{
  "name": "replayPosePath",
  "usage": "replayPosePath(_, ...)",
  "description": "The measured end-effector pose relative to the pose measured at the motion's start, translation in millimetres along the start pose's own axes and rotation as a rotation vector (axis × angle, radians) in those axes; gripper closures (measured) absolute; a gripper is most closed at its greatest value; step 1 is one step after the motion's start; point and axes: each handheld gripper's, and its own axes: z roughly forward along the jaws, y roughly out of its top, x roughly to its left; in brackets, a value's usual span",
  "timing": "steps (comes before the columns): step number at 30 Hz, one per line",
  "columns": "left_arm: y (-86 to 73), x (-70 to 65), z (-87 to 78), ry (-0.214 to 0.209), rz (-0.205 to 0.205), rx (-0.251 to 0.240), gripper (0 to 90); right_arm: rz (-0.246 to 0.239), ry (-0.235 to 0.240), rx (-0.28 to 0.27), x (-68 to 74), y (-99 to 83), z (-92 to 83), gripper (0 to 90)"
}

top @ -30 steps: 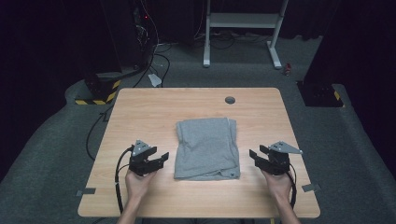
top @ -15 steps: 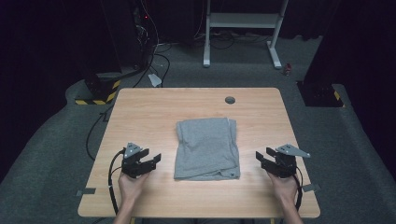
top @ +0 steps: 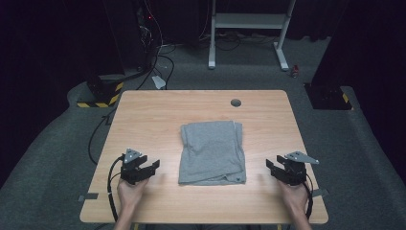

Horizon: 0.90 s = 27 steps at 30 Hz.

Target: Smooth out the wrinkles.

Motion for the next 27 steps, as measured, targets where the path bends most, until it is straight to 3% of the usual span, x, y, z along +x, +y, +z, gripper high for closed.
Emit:
replayPosePath(12,-4.7,6.3,5.2,0.05,0.0,0.032,38.5,-0.001,-0.044,0.037,-9.2,-9.8,7.0,46.7)
replayPosePath(19,-6.5,4.0,9.7,0.093,0.043,0.066,38.5,-0.027,-0.092,0.079,-11.1,-13.8,13.2,46.0)
replayPosePath(24,-8.9,2.7,13.7,0.1,0.051,0.079,38.3,-0.036,-0.111,0.112,-13.0,-18.1,20.4,43.9)
replayPosePath(27,-10.4,1.5,16.5,0.104,0.065,0.09,37.6,-0.038,-0.114,0.104,-13.6,-19.1,20.5,43.5)
